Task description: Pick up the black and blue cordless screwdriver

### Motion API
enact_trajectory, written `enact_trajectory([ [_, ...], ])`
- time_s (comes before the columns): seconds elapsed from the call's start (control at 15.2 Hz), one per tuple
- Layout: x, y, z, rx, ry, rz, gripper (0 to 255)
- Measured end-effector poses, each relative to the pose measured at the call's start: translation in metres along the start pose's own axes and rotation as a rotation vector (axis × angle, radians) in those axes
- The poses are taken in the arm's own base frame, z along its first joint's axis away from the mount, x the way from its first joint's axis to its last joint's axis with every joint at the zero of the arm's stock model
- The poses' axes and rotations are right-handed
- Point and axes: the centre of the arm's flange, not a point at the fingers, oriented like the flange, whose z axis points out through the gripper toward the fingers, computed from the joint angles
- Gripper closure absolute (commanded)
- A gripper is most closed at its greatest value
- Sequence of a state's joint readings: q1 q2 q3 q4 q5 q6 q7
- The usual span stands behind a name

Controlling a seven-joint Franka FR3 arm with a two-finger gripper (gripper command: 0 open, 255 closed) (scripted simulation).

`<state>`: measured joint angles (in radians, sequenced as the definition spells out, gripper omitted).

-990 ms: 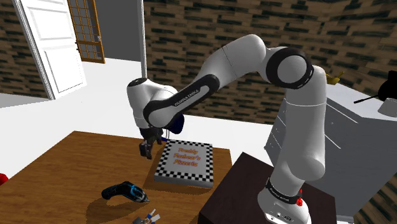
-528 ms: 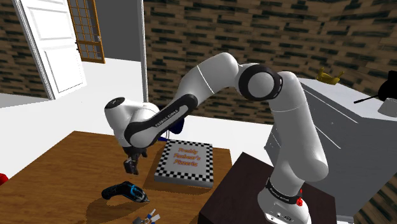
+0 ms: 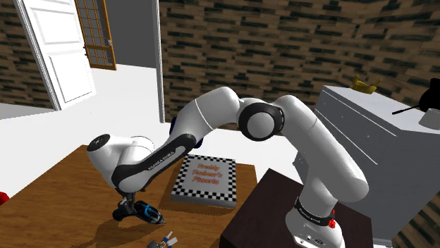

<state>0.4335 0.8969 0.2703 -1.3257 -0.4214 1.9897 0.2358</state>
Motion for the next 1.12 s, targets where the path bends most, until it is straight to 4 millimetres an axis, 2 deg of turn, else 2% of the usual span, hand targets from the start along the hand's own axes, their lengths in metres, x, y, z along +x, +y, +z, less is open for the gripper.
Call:
enact_trajectory([
  [0.53, 0.011, -0.009, 0.043, -0.006, -0.002, -0.012, 0],
  [0.59, 0.011, -0.010, 0.045, -0.006, -0.002, -0.012, 255],
  [1.12, 0.012, -0.010, 0.046, -0.006, 0.000, -0.011, 255],
])
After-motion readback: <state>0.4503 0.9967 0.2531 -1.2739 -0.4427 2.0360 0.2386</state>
